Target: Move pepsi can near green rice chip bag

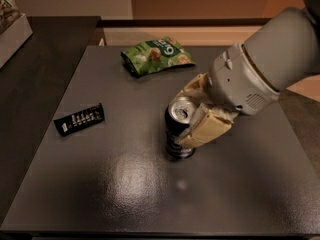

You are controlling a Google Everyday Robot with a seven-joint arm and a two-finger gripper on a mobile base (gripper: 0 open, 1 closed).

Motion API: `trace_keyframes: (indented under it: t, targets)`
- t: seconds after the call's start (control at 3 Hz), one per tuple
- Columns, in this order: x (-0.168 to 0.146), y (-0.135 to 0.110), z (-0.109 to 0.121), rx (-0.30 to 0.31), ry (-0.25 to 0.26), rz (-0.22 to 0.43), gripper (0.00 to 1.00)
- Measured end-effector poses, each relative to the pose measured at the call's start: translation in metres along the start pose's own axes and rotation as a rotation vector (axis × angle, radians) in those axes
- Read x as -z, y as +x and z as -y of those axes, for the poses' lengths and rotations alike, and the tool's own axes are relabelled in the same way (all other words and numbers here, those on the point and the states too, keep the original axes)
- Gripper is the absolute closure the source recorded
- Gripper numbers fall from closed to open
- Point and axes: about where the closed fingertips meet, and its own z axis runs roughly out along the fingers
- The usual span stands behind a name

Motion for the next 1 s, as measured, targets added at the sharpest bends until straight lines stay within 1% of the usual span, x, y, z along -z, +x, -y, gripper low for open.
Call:
trace_keyframes:
  t: [0.33,0.67,1.0]
  targets:
    - [0.007,-0.004,0.046,-0.082,0.068,-0.017,1.00]
    - [0.004,-0.002,0.085,-0.166,0.104,-0.026,1.00]
    - [-0.007,0.008,0.129,-0.277,0.143,-0.021,1.00]
